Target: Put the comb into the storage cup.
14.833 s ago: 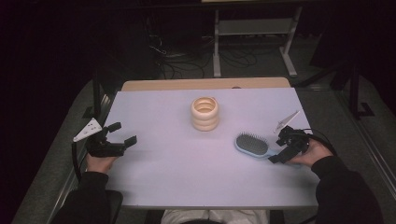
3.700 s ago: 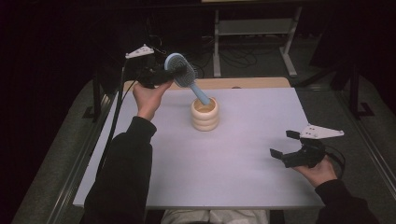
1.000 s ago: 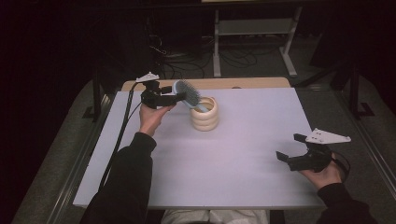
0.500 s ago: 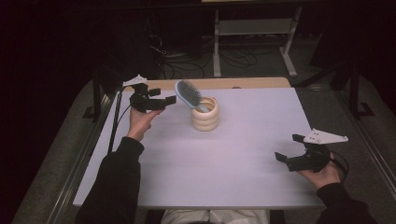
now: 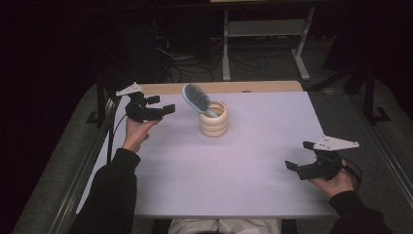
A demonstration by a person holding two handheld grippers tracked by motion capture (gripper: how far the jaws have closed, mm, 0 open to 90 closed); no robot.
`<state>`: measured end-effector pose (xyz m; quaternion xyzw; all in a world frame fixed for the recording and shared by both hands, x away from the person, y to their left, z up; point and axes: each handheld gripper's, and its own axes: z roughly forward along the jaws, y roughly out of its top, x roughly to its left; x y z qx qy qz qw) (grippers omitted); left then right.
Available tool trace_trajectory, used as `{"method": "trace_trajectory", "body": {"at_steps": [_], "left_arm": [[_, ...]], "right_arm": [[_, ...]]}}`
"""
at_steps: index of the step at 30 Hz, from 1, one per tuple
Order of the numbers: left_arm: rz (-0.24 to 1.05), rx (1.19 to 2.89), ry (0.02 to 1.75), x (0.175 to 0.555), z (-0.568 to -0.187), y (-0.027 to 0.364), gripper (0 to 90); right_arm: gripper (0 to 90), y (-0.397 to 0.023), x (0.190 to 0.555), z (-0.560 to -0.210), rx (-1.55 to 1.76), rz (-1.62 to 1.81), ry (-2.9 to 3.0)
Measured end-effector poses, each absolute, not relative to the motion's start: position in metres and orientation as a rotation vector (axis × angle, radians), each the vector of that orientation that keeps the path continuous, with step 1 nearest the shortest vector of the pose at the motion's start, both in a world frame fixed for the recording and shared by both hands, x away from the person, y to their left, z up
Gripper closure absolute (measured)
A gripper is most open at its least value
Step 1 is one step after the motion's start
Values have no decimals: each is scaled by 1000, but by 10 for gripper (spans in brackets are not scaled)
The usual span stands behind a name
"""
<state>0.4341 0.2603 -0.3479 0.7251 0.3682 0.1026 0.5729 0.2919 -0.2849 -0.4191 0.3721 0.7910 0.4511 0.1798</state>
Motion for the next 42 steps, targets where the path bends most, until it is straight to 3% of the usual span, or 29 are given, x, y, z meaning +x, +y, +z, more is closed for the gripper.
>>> {"method": "trace_trajectory", "body": {"at_steps": [19, 42], "left_arm": [[322, 1761, 789, 406, -356, 279, 0], [317, 1752, 795, 376, -374, 299, 0]], "right_arm": [[0, -283, 292, -420, 1036, 1268, 2245], [0, -282, 291, -420, 1036, 1245, 2242]]}}
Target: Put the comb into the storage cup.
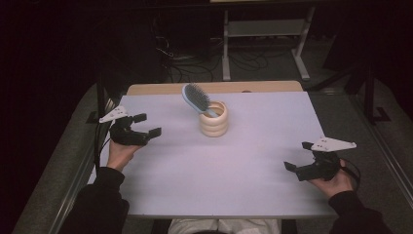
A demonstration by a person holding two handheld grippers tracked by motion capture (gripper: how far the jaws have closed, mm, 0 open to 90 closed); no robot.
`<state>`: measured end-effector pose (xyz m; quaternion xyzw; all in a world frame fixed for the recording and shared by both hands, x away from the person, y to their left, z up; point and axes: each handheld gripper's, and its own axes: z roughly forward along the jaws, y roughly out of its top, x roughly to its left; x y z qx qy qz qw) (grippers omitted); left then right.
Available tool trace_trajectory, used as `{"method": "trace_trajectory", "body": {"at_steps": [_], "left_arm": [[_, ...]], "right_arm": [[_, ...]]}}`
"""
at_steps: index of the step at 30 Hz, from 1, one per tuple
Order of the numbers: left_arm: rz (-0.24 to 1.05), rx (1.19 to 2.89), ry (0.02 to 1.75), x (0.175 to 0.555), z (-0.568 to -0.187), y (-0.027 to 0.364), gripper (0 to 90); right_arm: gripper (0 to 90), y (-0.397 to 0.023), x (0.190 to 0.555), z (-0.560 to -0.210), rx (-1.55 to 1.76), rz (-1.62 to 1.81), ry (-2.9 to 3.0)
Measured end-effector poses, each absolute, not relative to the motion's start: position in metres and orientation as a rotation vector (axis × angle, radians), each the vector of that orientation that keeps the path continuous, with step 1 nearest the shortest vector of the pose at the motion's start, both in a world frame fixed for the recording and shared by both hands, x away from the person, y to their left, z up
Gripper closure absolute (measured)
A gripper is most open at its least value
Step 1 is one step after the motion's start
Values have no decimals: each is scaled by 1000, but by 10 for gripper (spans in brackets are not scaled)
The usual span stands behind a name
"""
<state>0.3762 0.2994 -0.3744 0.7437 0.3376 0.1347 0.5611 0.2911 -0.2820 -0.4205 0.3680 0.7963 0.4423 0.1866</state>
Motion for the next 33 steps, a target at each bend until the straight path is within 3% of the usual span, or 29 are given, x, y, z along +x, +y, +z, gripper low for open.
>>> {"method": "trace_trajectory", "body": {"at_steps": [20, 33], "left_arm": [[368, 1677, 859, 344, -391, 345, 0], [405, 1720, 881, 318, -402, 364, 0]], "right_arm": [[0, -284, 289, -419, 1048, 1271, 2225], [0, -285, 290, -419, 1058, 1291, 2219]]}}
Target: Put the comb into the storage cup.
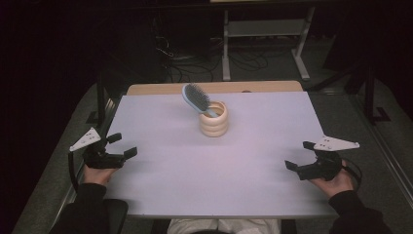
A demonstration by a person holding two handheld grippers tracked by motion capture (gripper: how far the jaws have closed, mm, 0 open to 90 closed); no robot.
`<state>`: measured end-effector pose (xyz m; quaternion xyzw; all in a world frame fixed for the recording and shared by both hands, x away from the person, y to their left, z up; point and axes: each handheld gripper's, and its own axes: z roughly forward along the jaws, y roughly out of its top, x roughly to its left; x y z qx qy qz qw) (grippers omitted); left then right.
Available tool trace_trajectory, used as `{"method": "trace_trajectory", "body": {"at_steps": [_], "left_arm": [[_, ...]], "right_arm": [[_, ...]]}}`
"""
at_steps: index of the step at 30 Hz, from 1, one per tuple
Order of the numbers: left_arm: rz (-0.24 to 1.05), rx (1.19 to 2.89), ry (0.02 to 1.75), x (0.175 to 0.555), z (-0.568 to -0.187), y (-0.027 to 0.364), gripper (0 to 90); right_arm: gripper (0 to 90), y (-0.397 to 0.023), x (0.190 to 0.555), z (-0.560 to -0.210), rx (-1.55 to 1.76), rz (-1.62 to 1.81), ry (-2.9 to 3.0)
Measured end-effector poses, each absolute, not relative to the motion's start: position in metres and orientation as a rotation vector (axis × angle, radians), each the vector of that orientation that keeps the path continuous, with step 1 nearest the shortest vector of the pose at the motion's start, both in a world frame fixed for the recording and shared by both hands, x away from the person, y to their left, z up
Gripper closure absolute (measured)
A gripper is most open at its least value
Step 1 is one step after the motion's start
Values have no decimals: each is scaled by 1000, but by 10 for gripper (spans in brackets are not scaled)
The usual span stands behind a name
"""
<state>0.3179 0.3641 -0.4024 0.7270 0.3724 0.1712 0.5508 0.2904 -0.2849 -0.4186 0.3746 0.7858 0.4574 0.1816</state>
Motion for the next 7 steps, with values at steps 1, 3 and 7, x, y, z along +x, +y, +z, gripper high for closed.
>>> {"method": "trace_trajectory", "body": {"at_steps": [1, 3, 7], "left_arm": [[405, 1729, 881, 318, -403, 364, 0], [397, 1741, 880, 318, -405, 364, 0], [393, 1760, 874, 320, -407, 362, 0]], "right_arm": [[0, -285, 290, -419, 1059, 1292, 2217], [0, -285, 290, -418, 1061, 1294, 2213], [0, -286, 290, -418, 1067, 1291, 2211]]}}
